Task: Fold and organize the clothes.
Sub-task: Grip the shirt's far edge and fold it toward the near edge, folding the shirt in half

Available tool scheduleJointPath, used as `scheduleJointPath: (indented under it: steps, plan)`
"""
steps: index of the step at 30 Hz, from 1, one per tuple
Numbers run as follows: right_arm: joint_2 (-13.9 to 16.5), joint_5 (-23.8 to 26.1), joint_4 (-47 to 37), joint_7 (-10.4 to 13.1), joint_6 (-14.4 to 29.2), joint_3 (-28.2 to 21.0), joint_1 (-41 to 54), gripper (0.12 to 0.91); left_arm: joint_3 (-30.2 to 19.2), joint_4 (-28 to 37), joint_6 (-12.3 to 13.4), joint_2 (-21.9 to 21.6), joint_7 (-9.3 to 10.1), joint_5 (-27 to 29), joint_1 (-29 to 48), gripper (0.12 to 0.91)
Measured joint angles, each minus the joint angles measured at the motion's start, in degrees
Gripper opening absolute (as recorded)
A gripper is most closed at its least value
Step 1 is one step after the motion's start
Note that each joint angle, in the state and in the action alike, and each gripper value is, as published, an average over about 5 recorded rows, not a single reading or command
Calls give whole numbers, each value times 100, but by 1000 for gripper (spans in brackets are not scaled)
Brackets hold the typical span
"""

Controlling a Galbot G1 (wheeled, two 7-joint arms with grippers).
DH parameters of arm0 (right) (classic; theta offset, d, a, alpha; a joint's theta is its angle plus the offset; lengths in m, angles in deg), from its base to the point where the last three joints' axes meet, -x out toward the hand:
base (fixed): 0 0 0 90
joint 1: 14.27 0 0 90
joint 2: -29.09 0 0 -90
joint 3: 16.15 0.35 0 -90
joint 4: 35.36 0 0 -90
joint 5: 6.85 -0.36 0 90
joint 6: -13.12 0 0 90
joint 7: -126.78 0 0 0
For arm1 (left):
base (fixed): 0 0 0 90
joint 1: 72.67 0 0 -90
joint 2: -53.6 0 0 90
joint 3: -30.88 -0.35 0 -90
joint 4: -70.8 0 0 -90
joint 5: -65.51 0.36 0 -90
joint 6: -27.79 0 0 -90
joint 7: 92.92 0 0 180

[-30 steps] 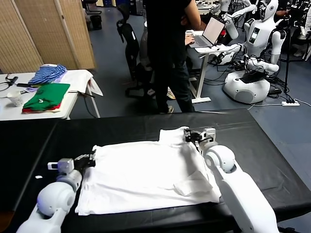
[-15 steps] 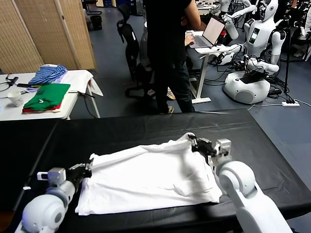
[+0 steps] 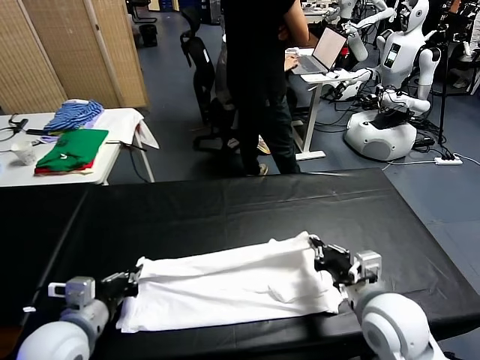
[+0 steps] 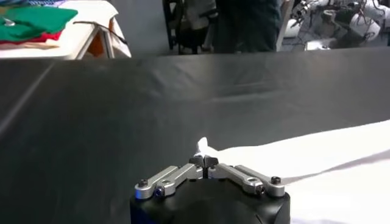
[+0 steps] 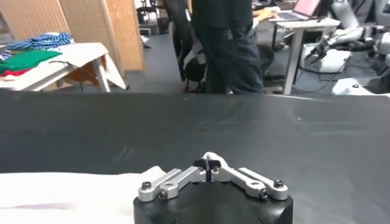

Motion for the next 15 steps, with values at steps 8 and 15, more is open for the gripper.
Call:
scheduleJointPath:
  steps: [8, 15]
  plan:
    - [-3, 36, 4, 176, 2, -103, -338, 141, 13, -106, 2, -4, 75, 21, -250, 149]
    - [-14, 34, -113, 181, 2, -181, -398, 141, 13, -114, 2, 8, 122, 42, -371, 149]
